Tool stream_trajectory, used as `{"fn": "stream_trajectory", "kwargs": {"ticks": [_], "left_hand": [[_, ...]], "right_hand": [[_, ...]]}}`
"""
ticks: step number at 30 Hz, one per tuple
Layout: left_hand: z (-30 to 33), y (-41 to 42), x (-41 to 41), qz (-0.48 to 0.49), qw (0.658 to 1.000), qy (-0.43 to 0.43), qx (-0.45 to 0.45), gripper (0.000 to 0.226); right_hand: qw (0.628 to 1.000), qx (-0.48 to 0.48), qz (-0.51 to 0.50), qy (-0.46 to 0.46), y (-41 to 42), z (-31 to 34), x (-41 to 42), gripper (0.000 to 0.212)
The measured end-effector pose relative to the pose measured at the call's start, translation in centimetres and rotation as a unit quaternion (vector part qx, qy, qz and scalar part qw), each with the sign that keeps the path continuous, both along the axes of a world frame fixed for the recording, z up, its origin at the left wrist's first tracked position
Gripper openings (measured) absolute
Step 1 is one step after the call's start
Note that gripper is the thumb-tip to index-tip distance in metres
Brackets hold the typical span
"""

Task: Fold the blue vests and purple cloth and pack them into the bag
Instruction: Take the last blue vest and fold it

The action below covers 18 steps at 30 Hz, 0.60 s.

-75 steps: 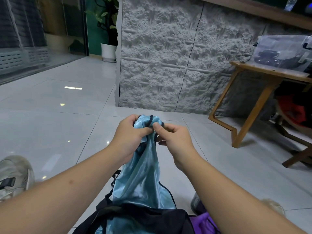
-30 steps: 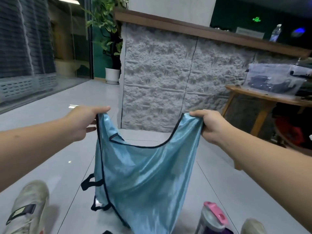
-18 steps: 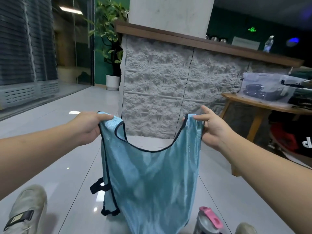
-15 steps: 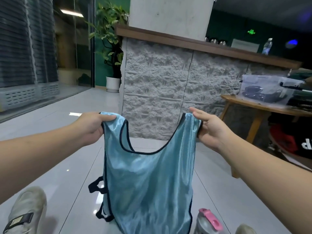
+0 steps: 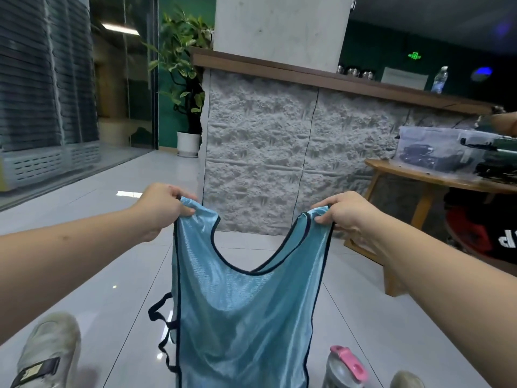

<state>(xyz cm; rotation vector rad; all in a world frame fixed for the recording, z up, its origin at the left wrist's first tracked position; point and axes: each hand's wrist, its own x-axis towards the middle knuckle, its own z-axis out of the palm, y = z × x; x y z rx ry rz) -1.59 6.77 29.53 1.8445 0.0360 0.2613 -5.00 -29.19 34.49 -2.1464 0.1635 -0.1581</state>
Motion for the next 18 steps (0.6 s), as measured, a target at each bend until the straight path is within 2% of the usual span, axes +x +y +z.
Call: {"fn": "stream_trajectory", "kwargs": {"ticks": [3, 7, 12, 18], "left_hand": [[-0.2, 0.5, 0.3, 0.0, 1.0, 0.009, 0.017, 0.022], [-0.5, 1.5, 1.0, 0.025, 1.0, 0.008, 0.011, 0.024], [-0.7, 3.1, 1.6, 0.032, 0.998, 0.033, -0.052, 0.03], [-0.6, 2.9, 1.7, 0.052, 0.994, 0.062, -0.072, 0.004]], "right_hand": [[0.999, -0.034, -0.03, -0.014, -0.3, -0.3, 0.1, 0.01], [0.993, -0.083, -0.076, -0.039, -1.3, -1.0, 0.6, 0.009], [0.983, -0.132, -0.104, -0.073, -2.2, -1.4, 0.8, 0.014], [0.984, -0.11, -0.086, -0.106, -2.3, -1.2, 1.2, 0.015]]}}
